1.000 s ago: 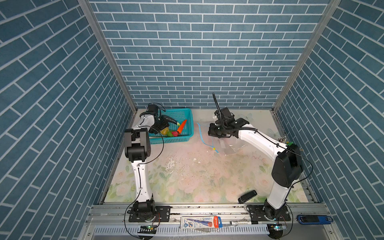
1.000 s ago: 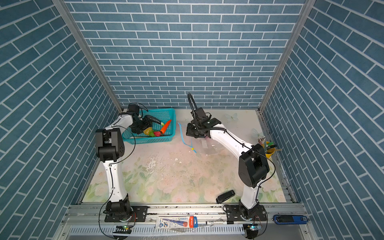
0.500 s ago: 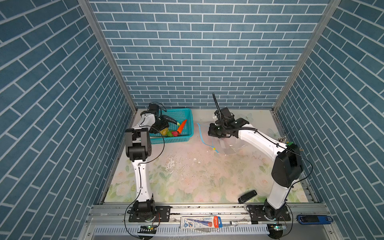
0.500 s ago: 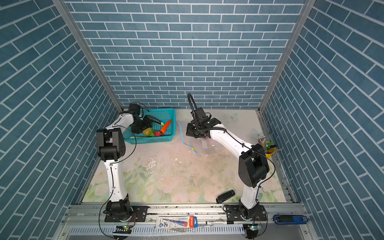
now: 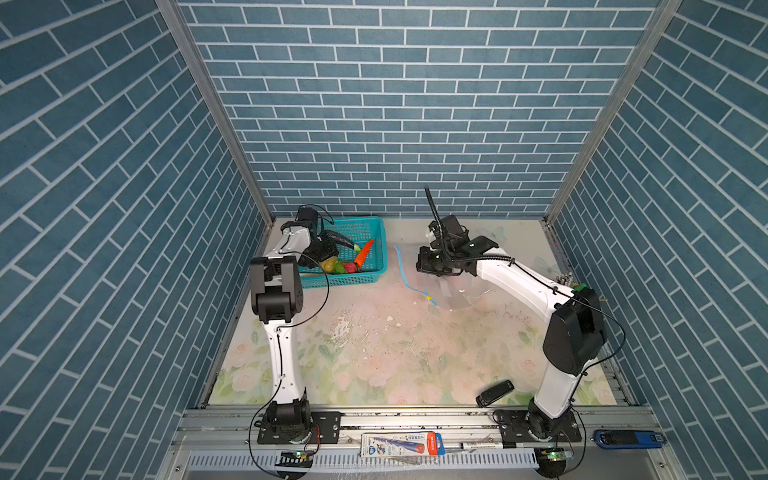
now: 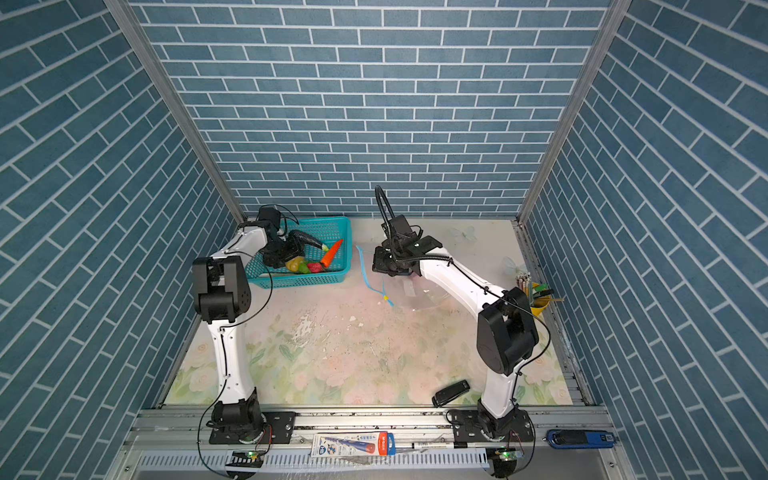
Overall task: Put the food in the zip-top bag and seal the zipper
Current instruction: 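Close the left gripper on the yellow potato and lift it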
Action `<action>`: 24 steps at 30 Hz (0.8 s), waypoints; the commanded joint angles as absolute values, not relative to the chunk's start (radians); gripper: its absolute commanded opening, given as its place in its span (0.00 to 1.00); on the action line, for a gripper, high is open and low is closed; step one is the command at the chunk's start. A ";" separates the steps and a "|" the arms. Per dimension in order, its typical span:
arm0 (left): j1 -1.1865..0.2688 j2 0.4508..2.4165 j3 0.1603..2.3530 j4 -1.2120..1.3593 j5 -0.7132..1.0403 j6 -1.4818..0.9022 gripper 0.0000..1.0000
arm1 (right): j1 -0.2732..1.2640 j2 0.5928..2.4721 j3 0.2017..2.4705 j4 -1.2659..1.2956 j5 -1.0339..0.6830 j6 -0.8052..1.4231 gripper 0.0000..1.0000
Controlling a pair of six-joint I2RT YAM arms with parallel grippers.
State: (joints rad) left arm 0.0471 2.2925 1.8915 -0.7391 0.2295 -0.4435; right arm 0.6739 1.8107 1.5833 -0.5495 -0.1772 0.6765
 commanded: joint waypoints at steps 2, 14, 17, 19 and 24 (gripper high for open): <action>0.043 2.234 1.913 -0.766 0.242 -0.431 0.48 | 0.676 1.810 1.633 -0.559 -0.175 0.686 0.00; 0.043 2.219 1.929 -0.777 0.253 -0.427 0.43 | 0.675 1.815 1.639 -0.560 -0.175 0.685 0.00; 0.043 2.201 1.927 -0.775 0.254 -0.426 0.43 | 0.675 1.813 1.639 -0.560 -0.175 0.686 0.00; 0.043 2.190 1.928 -0.775 0.257 -0.425 0.42 | 0.675 1.814 1.640 -0.562 -0.175 0.686 0.00; 0.043 2.161 1.924 -0.767 0.275 -0.430 0.42 | 0.674 1.812 1.638 -0.563 -0.174 0.686 0.00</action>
